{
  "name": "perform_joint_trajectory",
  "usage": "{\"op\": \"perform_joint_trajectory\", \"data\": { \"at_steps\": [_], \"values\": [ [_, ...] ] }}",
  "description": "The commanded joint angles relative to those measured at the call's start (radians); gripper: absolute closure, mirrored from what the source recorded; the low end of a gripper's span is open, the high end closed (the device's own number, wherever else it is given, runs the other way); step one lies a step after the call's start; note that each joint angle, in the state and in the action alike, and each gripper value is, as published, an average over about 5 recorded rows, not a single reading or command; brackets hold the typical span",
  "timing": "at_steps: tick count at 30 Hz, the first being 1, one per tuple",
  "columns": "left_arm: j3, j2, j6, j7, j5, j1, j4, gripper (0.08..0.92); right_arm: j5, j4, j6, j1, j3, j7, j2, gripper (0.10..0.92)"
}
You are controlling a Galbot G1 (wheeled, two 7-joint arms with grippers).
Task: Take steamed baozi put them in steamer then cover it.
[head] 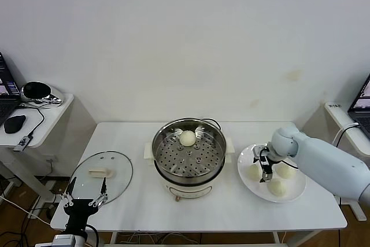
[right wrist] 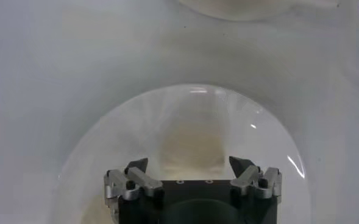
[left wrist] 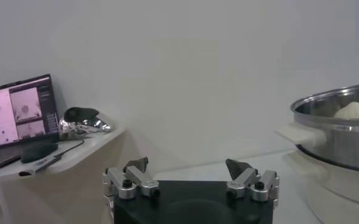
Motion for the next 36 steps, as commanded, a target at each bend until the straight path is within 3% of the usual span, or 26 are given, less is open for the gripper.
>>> {"op": "perform_joint_trajectory", "data": {
  "at_steps": [1,8,15,21,28,36],
  "values": [
    [0.000,0.000,0.000,-0.001,0.000,0.000,0.001,0.177,-0.014,-0.037,0.004,-0.016,0.014,-0.003,0.027,0.295],
    [-0.001,0.002,-0.001,-0.002,-0.001,0.000,0.000,0.177,-0.018,-0.022,0.006,0.001,0.012,-0.029,0.015,0.431],
    [0.004,0.006,-0.001,-0.003,-0.002,-0.002,-0.002,0.177,0.103,0.090,-0.031,0.183,-0.040,-0.082,-0.067,0.440],
    [0.012,0.014,0.003,-0.002,-0.002,-0.006,-0.016,0.177,0.296,0.170,-0.072,0.552,-0.258,-0.112,-0.099,0.432],
    [0.012,0.030,0.002,-0.002,-0.013,-0.006,-0.018,0.177,0.502,0.209,-0.136,0.880,-0.460,-0.080,0.021,0.423],
    [0.007,0.038,-0.001,-0.002,-0.025,-0.020,0.001,0.177,0.712,0.223,-0.282,0.872,-0.512,0.035,0.252,0.416]
  ]
}}
